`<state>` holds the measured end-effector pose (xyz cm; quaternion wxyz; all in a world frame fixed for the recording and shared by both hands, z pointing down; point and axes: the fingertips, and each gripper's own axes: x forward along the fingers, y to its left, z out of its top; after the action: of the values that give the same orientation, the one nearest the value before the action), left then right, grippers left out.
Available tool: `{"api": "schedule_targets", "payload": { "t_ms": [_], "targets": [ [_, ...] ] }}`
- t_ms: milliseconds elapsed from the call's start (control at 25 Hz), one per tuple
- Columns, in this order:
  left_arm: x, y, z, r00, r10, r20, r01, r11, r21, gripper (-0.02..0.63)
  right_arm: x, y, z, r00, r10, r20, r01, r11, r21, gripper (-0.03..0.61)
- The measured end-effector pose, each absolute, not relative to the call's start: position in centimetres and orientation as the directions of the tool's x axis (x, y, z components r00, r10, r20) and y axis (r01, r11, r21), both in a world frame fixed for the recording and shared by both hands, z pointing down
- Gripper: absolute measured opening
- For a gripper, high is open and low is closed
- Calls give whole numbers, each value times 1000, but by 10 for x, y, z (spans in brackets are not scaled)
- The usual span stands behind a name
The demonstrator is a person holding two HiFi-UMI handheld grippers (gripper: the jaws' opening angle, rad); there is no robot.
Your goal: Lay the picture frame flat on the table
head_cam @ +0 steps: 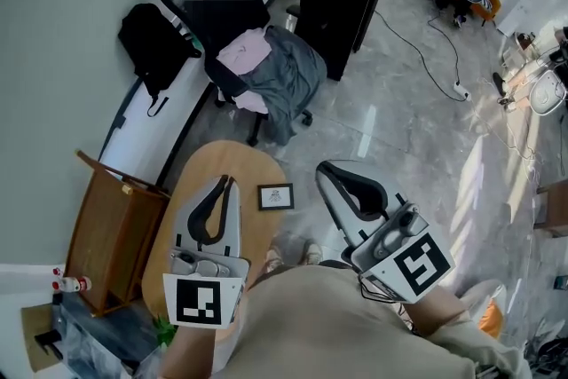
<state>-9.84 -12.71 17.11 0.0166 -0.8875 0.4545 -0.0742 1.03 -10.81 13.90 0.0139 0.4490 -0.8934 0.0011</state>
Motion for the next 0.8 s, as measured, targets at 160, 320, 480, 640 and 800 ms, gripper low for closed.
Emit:
{"api": "schedule_targets", "payload": {
  "t_ms": [160, 320, 480, 640, 800],
  "targets": [
    [-98, -115, 170, 565, -817, 113, -812, -575, -102, 17, 8, -101, 129, -598, -801, 13, -801, 598, 13, 1],
    [-102, -111, 175, 548, -831, 97, -825, -556, -102, 17, 2, -93, 139, -627, -777, 59, -775, 630, 59, -1],
    [-105, -105, 183, 538, -834, 122, -829, -550, -103, 17, 0, -88, 150, -637, -766, 89, -767, 641, 31, -2],
    [-108, -102, 179, 537, -836, 116, -828, -548, -117, 17, -1, -88, 152, -632, -769, 96, -770, 637, 29, -2],
    [-112, -98, 177, 533, -837, 127, -828, -547, -125, 17, -7, -85, 152, -647, -756, 103, -756, 653, 43, -3]
  ]
}}
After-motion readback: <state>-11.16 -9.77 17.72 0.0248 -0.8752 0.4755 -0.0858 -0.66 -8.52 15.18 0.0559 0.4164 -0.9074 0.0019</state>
